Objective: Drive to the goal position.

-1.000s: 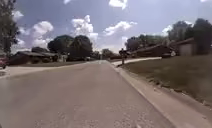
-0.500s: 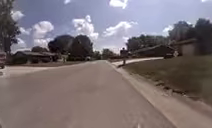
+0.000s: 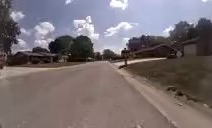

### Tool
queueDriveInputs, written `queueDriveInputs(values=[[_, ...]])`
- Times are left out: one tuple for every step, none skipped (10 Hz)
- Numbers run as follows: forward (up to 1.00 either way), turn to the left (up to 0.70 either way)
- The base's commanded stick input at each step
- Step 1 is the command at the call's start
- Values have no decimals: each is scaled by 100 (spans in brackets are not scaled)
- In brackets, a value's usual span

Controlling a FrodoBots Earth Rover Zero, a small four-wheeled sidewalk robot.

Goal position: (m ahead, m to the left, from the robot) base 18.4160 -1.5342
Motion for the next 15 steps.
queueDriveInputs(values=[[70,0],[70,0],[70,0],[70,0],[70,0],[70,0],[70,0],[70,0],[70,0],[70,0],[70,0],[70,0],[70,0],[70,0],[70,0]])
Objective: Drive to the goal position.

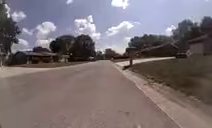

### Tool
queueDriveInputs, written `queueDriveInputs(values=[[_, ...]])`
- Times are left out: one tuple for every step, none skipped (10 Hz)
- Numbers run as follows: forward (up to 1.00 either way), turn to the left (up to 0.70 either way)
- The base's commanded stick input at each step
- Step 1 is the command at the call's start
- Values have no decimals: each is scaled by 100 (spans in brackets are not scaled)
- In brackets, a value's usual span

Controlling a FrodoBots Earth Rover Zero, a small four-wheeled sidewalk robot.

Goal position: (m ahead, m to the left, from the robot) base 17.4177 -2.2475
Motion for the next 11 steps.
queueDriveInputs(values=[[70,0],[70,0],[70,0],[70,0],[70,0],[70,0],[70,0],[70,0],[70,0],[70,0],[70,0]])
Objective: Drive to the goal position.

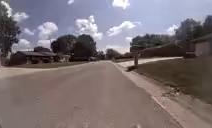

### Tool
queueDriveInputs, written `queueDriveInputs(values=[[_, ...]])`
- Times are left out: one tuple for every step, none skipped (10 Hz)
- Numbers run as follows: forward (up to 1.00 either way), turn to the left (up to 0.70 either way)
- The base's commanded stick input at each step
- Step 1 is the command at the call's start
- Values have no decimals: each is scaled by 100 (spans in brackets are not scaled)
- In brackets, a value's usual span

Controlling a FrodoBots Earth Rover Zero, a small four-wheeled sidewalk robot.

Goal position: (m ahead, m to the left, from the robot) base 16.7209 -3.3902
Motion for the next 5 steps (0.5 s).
queueDriveInputs(values=[[70,0],[70,0],[70,0],[70,0],[70,0]])
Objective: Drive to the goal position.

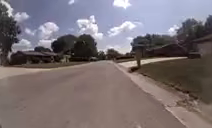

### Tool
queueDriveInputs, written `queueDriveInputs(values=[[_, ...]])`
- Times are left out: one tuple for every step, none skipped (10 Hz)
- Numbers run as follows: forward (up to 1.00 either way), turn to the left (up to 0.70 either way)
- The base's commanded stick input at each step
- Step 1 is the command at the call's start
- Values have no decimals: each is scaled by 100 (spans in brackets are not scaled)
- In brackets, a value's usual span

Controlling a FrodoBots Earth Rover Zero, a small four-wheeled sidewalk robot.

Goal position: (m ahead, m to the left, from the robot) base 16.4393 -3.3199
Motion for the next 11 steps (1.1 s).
queueDriveInputs(values=[[70,0],[70,0],[70,0],[70,0],[70,0],[70,0],[70,0],[70,0],[70,0],[70,0],[70,0]])
